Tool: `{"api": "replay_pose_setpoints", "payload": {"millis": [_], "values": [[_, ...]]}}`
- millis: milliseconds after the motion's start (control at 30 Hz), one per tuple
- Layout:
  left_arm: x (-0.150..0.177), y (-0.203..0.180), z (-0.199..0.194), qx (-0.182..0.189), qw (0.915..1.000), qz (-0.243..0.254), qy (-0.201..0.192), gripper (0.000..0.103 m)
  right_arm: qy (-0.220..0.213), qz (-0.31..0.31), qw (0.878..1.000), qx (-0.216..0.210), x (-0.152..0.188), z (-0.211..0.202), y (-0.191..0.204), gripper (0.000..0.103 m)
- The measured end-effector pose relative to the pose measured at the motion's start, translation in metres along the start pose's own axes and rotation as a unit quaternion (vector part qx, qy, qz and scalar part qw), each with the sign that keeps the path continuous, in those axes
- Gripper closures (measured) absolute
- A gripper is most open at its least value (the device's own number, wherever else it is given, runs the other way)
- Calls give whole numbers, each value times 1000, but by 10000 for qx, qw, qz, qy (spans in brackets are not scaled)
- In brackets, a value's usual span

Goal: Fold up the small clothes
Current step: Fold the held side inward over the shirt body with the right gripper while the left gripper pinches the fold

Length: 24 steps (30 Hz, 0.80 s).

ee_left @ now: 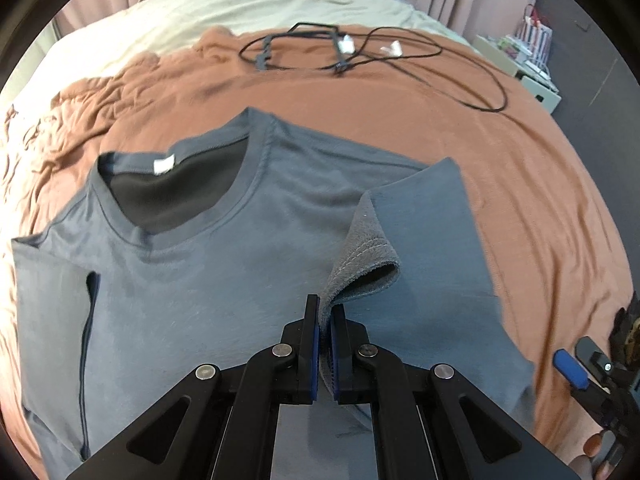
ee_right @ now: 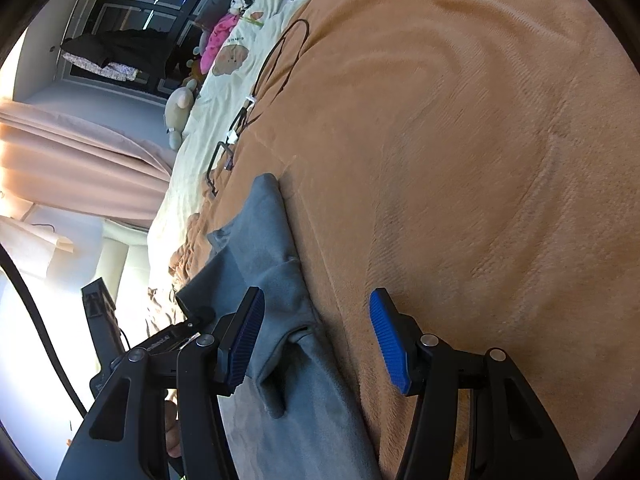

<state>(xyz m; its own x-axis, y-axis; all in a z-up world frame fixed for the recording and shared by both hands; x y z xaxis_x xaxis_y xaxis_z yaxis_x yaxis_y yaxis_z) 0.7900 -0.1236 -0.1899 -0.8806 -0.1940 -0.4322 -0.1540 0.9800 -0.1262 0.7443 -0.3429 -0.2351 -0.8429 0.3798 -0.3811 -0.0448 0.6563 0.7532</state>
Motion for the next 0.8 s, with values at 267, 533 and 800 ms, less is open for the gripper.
{"api": "replay_pose_setpoints", "payload": {"millis": [267,533,800], "values": [[10,16,11,-133,9997,-80,173,99,80,-213,9997,92,0,6,10,50],[2,31,3,-242,9994,-194,157,99,157,-285,9994,105,-2,11,12,50],[-4,39,18,-401,9984,-269,301,99,204,-290,9993,137,-1,16,12,50]]}}
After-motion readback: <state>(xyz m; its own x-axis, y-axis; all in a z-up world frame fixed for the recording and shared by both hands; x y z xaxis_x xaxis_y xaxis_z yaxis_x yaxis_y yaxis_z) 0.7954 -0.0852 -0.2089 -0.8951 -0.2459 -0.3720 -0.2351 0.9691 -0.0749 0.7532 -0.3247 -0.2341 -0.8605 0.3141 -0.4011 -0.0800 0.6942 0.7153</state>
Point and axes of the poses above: each gripper's, at about its wrist camera, not at the fingertips, and z roughly the way its jaws point, y to its left, x to its underside, the point moved 7 cm from there along z, roughly the way its jaws point, and after that the axes turned 7 degrees about -z, right-handed, at the moved point
